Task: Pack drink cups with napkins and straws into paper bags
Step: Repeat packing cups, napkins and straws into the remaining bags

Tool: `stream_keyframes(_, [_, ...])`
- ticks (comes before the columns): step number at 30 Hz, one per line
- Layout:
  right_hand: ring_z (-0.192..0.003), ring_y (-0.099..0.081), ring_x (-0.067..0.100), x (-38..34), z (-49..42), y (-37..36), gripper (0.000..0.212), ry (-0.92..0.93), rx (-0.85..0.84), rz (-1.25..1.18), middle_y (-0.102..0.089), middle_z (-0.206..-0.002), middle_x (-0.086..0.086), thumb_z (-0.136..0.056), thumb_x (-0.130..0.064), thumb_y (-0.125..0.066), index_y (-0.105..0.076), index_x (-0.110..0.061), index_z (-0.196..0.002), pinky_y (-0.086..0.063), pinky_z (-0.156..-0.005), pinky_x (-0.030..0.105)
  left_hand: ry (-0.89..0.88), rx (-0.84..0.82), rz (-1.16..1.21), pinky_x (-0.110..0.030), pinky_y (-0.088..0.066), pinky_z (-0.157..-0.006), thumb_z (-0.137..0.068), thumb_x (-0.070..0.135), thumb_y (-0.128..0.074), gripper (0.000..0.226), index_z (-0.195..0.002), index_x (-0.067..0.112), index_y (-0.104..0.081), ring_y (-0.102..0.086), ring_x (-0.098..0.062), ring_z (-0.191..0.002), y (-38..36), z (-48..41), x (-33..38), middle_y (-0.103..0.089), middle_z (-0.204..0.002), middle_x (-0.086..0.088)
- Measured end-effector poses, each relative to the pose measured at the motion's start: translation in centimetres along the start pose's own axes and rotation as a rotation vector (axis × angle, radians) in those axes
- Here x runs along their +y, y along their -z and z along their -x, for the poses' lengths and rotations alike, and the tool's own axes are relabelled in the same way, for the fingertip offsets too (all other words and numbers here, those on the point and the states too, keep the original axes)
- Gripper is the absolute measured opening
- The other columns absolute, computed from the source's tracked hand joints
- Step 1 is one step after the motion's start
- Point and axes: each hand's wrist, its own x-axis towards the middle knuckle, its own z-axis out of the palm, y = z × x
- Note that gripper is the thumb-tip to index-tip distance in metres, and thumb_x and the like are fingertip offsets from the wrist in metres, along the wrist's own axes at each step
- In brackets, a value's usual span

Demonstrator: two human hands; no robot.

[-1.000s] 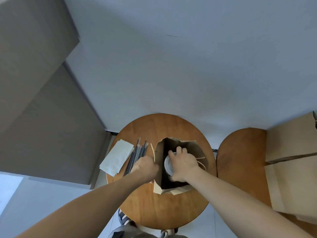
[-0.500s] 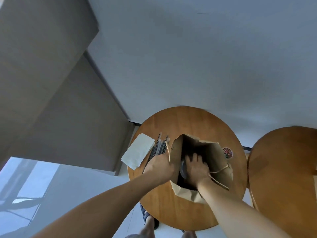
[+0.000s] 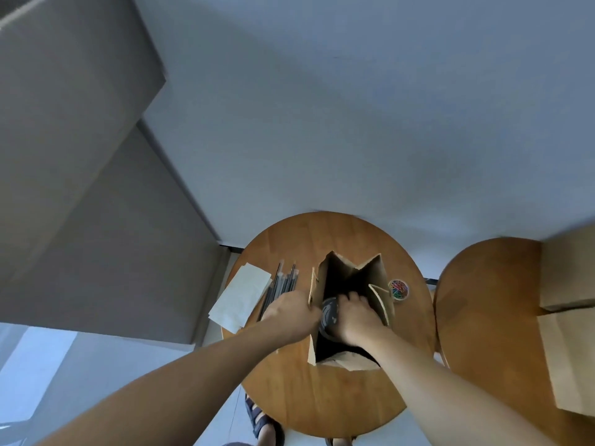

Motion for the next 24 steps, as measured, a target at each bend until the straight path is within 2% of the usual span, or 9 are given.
stream_keyframes(3, [-0.117,-0.049,0.027,-0.6,1.9,2.9,0.045,0.027,0.037,-0.05,-0.047,-0.132,0.007,-0.091,-0.027,-0.055,-0.048,-0.019,-0.134,-0.044,-0.095,0.035,-0.074,-0.038,-0.007,-0.043,-0.061,-0.078,-0.086,0.044,-0.053,0.025,-0.096,0.023,-0.059,-0.068,-0.02,-0.078,1.0,0.1,0.5,-0.067,-0.086,-0.002])
stream_keyframes(6, [-0.114,-0.057,0.024,-1.5,3.9,5.8,0.042,0.052,0.098,-0.127,-0.05,-0.136,0.003,-0.097,-0.028,-0.051,-0.05,-0.02,-0.138,-0.045,-0.086,0.029,-0.145,-0.014,-0.027,-0.042,-0.059,-0.082,-0.085,0.055,-0.057,0.046,-0.118,0.023,-0.052,-0.065,-0.019,-0.088,2.4,0.0,0.4,-0.065,-0.103,0.001])
stream_keyframes(12, [-0.12,-0.056,0.022,-4.8,6.2,11.1,0.036,0.055,0.356,-0.285,-0.058,-0.136,0.001,-0.1,-0.023,-0.046,-0.055,-0.02,-0.135,-0.045,-0.092,0.03,-0.211,0.009,0.041,-0.035,-0.053,-0.088,-0.06,0.077,-0.045,0.095,-0.139,0.024,-0.043,-0.061,-0.018,-0.107,7.0,0.9,-0.2,-0.06,-0.128,0.002])
stream_keyframes(15, [-0.12,-0.055,0.02,-7.5,6.0,11.9,0.034,0.088,0.443,-0.374,-0.059,-0.133,0.001,-0.1,-0.026,-0.047,-0.057,-0.02,-0.132,-0.041,-0.089,0.026,-0.233,0.074,0.08,-0.033,-0.05,-0.09,-0.077,0.069,-0.051,0.078,-0.142,0.025,-0.042,-0.058,-0.017,-0.116,8.8,1.0,-1.7,-0.056,-0.137,0.002])
stream_keyframes(18, [-0.118,-0.056,0.021,-10.6,4.9,11.3,0.034,0.118,0.423,-0.42,-0.06,-0.13,0.003,-0.1,-0.028,-0.048,-0.056,-0.018,-0.131,-0.04,-0.085,0.024,-0.157,0.121,0.061,-0.032,-0.045,-0.085,-0.089,0.054,-0.047,0.062,-0.14,0.02,-0.045,-0.056,-0.019,-0.116,10.2,0.4,-4.2,-0.056,-0.137,0.0])
stream_keyframes(20, [-0.107,-0.059,0.018,-12.6,3.6,10.2,0.034,0.125,0.38,-0.431,-0.063,-0.121,0.002,-0.1,-0.028,-0.047,-0.057,-0.016,-0.13,-0.042,-0.08,0.024,-0.089,0.128,0.028,-0.031,-0.042,-0.076,-0.092,0.045,-0.047,0.045,-0.126,0.016,-0.053,-0.058,-0.019,-0.101,11.1,0.0,-6.2,-0.061,-0.122,-0.002])
stream_keyframes(22, [-0.081,-0.056,0.007,-14.2,2.3,8.7,0.028,0.124,0.335,-0.431,-0.062,-0.096,-0.005,-0.1,-0.027,-0.046,-0.06,-0.014,-0.12,-0.04,-0.063,0.021,-0.039,0.122,0.024,-0.03,-0.04,-0.062,-0.091,0.038,-0.046,0.026,-0.093,0.014,-0.056,-0.056,-0.018,-0.071,11.8,-0.4,-8.1,-0.062,-0.089,-0.003])
stream_keyframes(23, [-0.072,-0.051,0.005,-14.8,1.5,7.9,0.025,0.121,0.314,-0.427,-0.06,-0.089,-0.006,-0.099,-0.026,-0.045,-0.062,-0.013,-0.111,-0.038,-0.057,0.02,-0.01,0.123,0.025,-0.03,-0.037,-0.056,-0.09,0.036,-0.045,0.028,-0.084,0.011,-0.055,-0.055,-0.022,-0.062,12.0,-0.7,-9.0,-0.06,-0.076,-0.007])
stream_keyframes(24, [-0.068,-0.051,0.008,-15.4,0.6,7.1,0.022,0.111,0.288,-0.425,-0.061,-0.085,-0.003,-0.098,-0.024,-0.045,-0.063,-0.011,-0.101,-0.038,-0.054,0.021,0.022,0.125,0.027,-0.03,-0.036,-0.053,-0.091,0.037,-0.044,0.036,-0.085,0.004,-0.056,-0.059,-0.028,-0.064,12.1,-1.0,-9.9,-0.06,-0.077,-0.014])
